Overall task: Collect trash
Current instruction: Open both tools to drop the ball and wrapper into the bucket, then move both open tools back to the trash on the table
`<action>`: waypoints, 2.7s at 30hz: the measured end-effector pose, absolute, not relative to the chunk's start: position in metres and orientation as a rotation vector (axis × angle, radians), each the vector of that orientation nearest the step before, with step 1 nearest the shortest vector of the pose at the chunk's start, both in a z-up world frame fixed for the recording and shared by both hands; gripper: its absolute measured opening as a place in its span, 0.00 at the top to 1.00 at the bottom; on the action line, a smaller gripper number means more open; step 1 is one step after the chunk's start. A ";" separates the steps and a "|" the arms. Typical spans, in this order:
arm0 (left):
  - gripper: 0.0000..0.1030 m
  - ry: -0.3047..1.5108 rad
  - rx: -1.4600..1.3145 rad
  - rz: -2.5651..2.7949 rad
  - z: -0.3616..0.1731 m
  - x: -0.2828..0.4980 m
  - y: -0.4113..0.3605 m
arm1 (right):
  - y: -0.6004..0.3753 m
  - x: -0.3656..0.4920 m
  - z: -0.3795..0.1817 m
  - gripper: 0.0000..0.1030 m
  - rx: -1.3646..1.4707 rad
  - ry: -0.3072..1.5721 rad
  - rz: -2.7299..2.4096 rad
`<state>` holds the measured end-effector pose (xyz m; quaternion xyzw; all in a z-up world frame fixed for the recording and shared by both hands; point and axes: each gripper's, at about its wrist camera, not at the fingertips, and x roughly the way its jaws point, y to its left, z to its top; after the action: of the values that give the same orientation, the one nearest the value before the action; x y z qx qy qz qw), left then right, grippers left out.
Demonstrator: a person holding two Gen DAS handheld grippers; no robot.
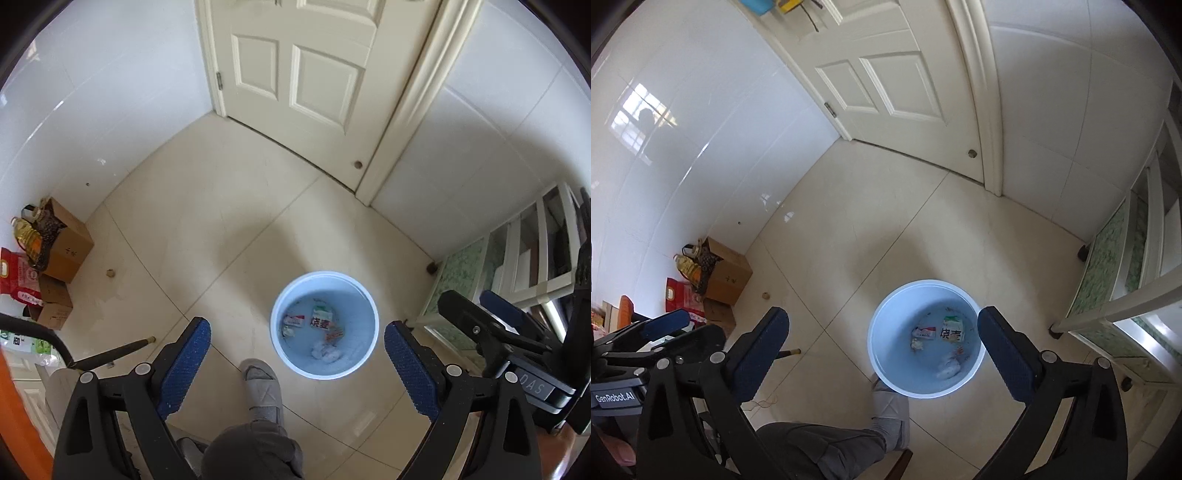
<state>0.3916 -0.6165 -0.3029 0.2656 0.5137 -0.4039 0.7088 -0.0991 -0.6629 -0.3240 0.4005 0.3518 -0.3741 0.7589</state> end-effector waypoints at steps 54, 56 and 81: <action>0.01 0.453 -0.021 -0.228 -0.082 0.126 0.021 | -0.239 0.083 -0.039 0.00 0.216 0.434 -0.129; 0.01 0.448 -0.032 -0.209 -0.081 0.122 0.026 | -0.228 0.088 -0.040 0.00 0.199 0.442 -0.110; 0.01 0.789 -0.002 -0.112 -0.171 0.256 0.016 | -0.228 0.213 -0.168 0.00 0.112 0.812 -0.125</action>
<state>0.2555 0.0157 -0.1705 -0.0008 0.3844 -0.0547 0.9216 0.2126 -0.2278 -0.1677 0.0546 0.3946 -0.0606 0.9152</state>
